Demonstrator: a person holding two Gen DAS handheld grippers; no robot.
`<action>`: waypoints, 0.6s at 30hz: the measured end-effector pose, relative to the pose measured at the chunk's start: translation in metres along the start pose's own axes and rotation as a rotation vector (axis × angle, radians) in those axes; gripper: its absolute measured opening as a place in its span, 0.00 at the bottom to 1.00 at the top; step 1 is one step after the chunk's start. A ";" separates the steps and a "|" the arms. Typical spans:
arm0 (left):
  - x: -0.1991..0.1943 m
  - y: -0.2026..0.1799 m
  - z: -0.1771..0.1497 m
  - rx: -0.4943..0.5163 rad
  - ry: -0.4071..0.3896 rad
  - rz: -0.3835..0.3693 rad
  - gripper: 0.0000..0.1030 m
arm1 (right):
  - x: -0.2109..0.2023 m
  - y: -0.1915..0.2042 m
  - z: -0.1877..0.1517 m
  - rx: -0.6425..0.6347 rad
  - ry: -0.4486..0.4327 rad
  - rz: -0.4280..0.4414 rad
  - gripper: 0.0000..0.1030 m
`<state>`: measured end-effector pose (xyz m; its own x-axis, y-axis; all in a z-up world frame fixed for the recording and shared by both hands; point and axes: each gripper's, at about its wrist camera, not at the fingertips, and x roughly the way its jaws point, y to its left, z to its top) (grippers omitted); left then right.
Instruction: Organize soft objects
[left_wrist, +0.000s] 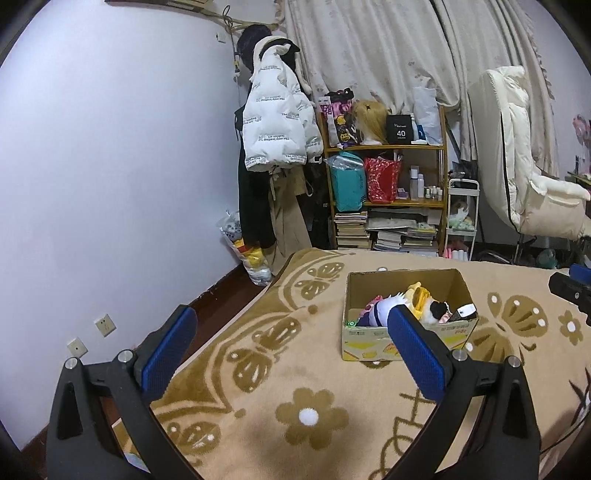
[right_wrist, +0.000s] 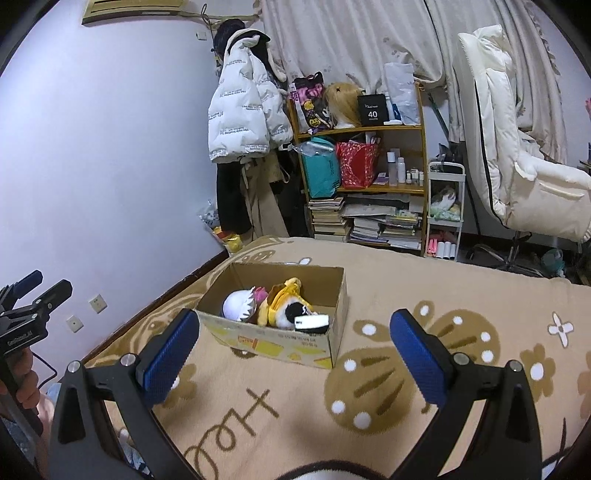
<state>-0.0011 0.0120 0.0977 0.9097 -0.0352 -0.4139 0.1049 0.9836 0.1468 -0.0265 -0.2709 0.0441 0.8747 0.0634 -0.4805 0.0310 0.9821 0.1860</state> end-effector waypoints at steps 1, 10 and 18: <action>-0.001 -0.001 -0.002 0.003 -0.005 0.002 0.99 | -0.001 0.000 -0.003 -0.001 -0.001 -0.003 1.00; 0.009 -0.006 -0.017 0.006 -0.029 0.019 1.00 | 0.002 0.000 -0.033 -0.033 -0.029 -0.045 1.00; 0.030 -0.019 -0.029 0.063 0.020 0.010 1.00 | 0.011 -0.010 -0.048 -0.029 -0.006 -0.086 1.00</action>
<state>0.0127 -0.0023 0.0567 0.9028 -0.0209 -0.4295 0.1212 0.9707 0.2074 -0.0406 -0.2710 -0.0046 0.8724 -0.0226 -0.4883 0.0925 0.9885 0.1195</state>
